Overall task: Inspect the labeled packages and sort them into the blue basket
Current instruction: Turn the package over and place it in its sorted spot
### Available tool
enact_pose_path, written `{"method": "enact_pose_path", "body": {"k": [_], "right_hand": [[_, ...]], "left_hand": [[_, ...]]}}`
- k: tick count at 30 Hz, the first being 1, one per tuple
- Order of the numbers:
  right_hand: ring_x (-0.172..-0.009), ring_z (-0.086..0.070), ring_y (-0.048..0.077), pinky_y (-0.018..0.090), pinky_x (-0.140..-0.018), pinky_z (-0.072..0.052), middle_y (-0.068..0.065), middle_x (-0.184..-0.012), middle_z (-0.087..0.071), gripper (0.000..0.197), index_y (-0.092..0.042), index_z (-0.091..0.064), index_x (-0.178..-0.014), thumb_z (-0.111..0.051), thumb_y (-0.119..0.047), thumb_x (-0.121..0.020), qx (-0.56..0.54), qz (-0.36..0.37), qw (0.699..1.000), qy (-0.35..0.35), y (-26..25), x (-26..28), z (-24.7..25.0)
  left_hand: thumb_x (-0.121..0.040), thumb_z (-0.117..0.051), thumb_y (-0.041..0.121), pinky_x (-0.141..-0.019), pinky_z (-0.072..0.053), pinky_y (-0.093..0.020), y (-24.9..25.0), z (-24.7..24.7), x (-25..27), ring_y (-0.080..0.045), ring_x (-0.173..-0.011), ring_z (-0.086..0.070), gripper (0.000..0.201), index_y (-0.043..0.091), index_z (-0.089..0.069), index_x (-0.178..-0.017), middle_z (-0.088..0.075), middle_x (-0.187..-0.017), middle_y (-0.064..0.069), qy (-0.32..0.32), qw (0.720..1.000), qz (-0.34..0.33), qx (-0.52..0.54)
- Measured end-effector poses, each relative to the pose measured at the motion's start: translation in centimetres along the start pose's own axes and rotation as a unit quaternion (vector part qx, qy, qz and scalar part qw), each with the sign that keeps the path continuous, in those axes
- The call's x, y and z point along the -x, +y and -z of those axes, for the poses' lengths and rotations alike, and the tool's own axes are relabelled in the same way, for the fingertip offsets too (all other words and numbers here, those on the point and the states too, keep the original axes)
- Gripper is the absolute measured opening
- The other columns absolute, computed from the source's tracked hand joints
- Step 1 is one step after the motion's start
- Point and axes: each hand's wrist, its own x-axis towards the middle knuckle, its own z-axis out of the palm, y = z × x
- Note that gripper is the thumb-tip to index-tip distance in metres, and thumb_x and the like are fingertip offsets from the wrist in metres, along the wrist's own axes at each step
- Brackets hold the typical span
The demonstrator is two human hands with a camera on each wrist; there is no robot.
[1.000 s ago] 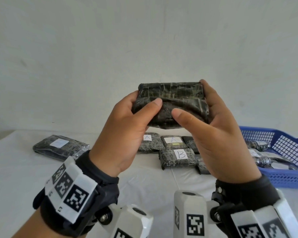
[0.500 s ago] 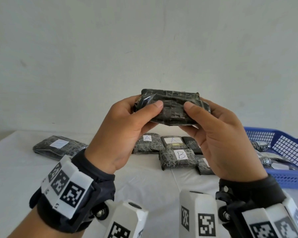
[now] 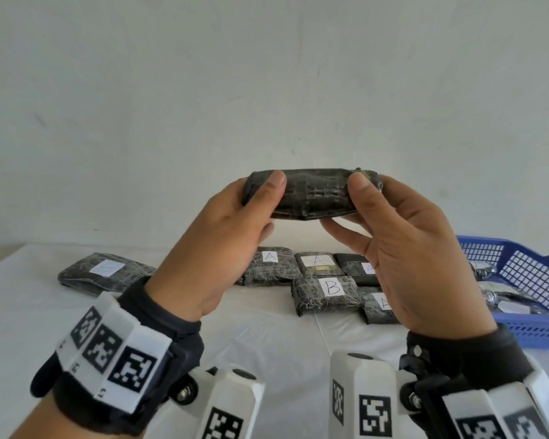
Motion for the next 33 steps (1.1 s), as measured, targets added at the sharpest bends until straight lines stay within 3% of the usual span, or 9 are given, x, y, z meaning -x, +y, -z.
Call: {"method": "enact_pose_path", "body": {"k": [3, 6, 8, 13, 16, 18, 23, 27, 33], "right_hand": [[-0.111, -0.074, 0.015, 0.037, -0.092, -0.062, 0.004, -0.109, -0.08, 0.044, -0.007, -0.073, -0.113, -0.057, -0.043, -0.094, 0.077, -0.008, 0.997, 0.007, 0.1, 0.1, 0.0], [-0.105, -0.069, 0.009, 0.029, -0.09, -0.052, 0.0, -0.117, -0.073, 0.051, -0.023, -0.076, -0.109, -0.047, -0.063, -0.098, 0.245, -0.005, 0.969, 0.003, 0.3, 0.2, 0.1], [-0.101, -0.069, 0.01, 0.03, -0.086, -0.054, -0.001, -0.115, -0.073, 0.05, -0.022, -0.076, -0.109, -0.044, -0.06, -0.103, 0.267, 0.0, 0.964, 0.009, 0.5, 0.2, 0.0], [-0.099, -0.064, 0.043, 0.045, -0.081, -0.054, 0.026, -0.105, -0.069, 0.034, -0.004, -0.065, -0.106, -0.047, -0.033, -0.11, 0.193, 0.021, 0.98, 0.033, 0.5, 0.6, -1.1], [-0.103, -0.068, 0.035, 0.037, -0.082, -0.057, 0.02, -0.108, -0.071, 0.02, -0.008, -0.064, -0.11, -0.05, -0.021, -0.109, 0.136, 0.002, 0.99, 0.027, 0.1, 0.7, -1.3], [-0.102, -0.067, 0.044, 0.049, -0.084, -0.059, 0.024, -0.108, -0.071, 0.015, -0.008, -0.065, -0.113, -0.052, -0.015, -0.108, 0.131, 0.005, 0.991, 0.023, 0.1, 0.8, -1.3], [-0.097, -0.07, 0.033, 0.04, -0.083, -0.059, 0.014, -0.102, -0.074, 0.012, -0.013, -0.066, -0.113, -0.061, -0.015, -0.103, 0.165, 0.022, 0.986, 0.013, -0.2, 0.8, -1.1], [-0.095, -0.074, 0.019, 0.044, -0.09, -0.06, 0.002, -0.098, -0.078, 0.009, -0.015, -0.068, -0.11, -0.064, -0.018, -0.102, 0.21, 0.044, 0.976, 0.03, 0.0, 0.6, -0.8], [-0.097, -0.076, 0.025, 0.054, -0.083, -0.064, 0.006, -0.102, -0.076, 0.008, -0.016, -0.063, -0.109, -0.065, -0.015, -0.101, 0.159, -0.006, 0.987, 0.004, -0.1, 0.6, -0.8]], "left_hand": [[-0.09, -0.041, 0.066, -0.082, -0.046, -0.005, 0.2, -0.4, 0.4, 0.006, -0.08, -0.063, 0.043, 0.037, -0.066, -0.11, -0.067, -0.099, -0.005, 0.026, 0.994, -0.016, -0.1], [-0.095, -0.043, 0.061, -0.086, -0.053, -0.019, 0.0, -0.6, 0.4, -0.02, -0.094, -0.068, 0.05, 0.022, -0.068, -0.115, -0.072, -0.108, -0.014, 0.042, 0.99, -0.058, -0.118], [-0.099, -0.046, 0.054, -0.079, -0.052, -0.019, 0.0, -0.8, 0.4, -0.008, -0.081, -0.068, 0.046, 0.017, -0.069, -0.114, -0.074, -0.092, -0.001, 0.062, 0.988, -0.076, -0.12], [-0.104, -0.048, 0.047, -0.051, -0.04, -0.013, 0.1, -1.4, 0.8, -0.004, -0.05, -0.046, 0.042, 0.011, -0.067, -0.115, -0.053, -0.061, 0.003, 0.055, 0.994, -0.039, -0.09], [-0.105, -0.047, 0.044, -0.061, -0.046, -0.014, 0.3, -1.4, 0.9, -0.023, -0.067, -0.061, 0.035, 0.019, -0.069, -0.117, -0.072, -0.09, -0.011, 0.043, 0.996, -0.031, -0.074], [-0.106, -0.047, 0.042, -0.066, -0.049, -0.014, 0.3, -1.4, 0.9, -0.031, -0.082, -0.066, 0.034, 0.018, -0.069, -0.118, -0.075, -0.102, -0.014, 0.036, 0.996, -0.04, -0.074], [-0.107, -0.05, 0.036, -0.089, -0.056, -0.024, 0.3, -1.5, 0.9, -0.019, -0.104, -0.072, 0.03, 0.018, -0.069, -0.12, -0.078, -0.11, -0.002, 0.021, 0.997, -0.042, -0.068], [-0.107, -0.052, 0.025, -0.073, -0.054, -0.013, 0.4, -1.4, 0.9, -0.006, -0.096, -0.074, 0.022, 0.017, -0.07, -0.115, -0.079, -0.105, 0.004, -0.003, 0.998, -0.039, -0.046], [-0.107, -0.053, 0.023, -0.095, -0.059, -0.045, 0.2, -0.6, 0.6, -0.017, -0.105, -0.075, 0.022, 0.019, -0.072, -0.116, -0.08, -0.109, 0.0, -0.006, 0.999, -0.025, -0.027]]}}
